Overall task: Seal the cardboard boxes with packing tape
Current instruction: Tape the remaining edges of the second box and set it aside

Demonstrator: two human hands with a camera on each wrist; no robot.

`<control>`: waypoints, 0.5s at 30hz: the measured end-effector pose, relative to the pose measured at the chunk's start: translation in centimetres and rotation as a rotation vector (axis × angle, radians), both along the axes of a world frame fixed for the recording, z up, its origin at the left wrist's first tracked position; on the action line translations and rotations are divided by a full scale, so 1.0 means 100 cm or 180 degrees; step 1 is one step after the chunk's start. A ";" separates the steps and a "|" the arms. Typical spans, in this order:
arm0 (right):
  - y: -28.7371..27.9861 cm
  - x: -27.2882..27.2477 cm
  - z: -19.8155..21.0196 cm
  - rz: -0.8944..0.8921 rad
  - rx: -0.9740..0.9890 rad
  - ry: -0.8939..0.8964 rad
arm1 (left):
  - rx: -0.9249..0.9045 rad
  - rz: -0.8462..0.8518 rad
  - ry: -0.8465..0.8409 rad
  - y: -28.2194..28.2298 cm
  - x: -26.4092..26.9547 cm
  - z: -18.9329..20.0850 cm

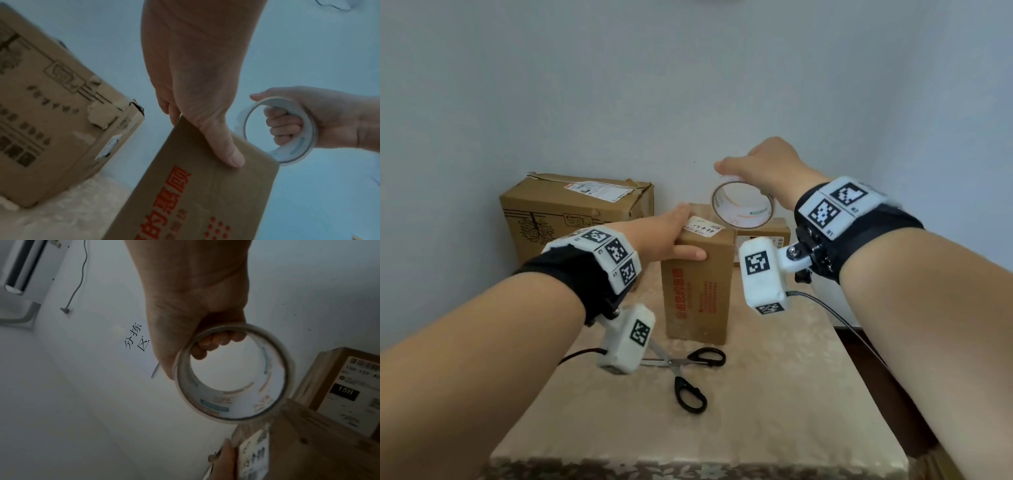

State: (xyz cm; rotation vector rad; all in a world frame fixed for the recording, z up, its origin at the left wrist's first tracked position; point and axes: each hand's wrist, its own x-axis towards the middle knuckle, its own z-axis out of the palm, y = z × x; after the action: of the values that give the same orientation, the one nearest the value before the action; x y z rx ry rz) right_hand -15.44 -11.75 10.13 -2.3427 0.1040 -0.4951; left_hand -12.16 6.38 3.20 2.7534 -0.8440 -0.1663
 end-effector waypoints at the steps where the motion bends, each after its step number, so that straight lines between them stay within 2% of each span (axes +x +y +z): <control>1: 0.001 0.002 0.002 -0.0024 0.0041 0.0127 | 0.0079 -0.0027 -0.0023 0.002 0.000 0.000; 9: -0.016 -0.006 -0.006 -0.0368 -0.0702 0.0753 | 0.0513 -0.0089 -0.0151 0.001 -0.004 0.006; 12: -0.029 -0.008 -0.029 -0.0451 -0.0574 0.0961 | 0.0719 -0.0100 -0.0266 -0.005 -0.006 0.008; 15: -0.032 -0.004 -0.051 -0.0465 -0.0276 0.0914 | 0.0974 -0.0026 -0.0411 -0.013 -0.004 0.009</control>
State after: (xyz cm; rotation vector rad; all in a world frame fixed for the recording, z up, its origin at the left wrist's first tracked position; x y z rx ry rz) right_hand -15.88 -14.97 5.07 -2.4902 0.3975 -0.2331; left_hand -12.57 5.11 4.12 3.0744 -0.9314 -0.1293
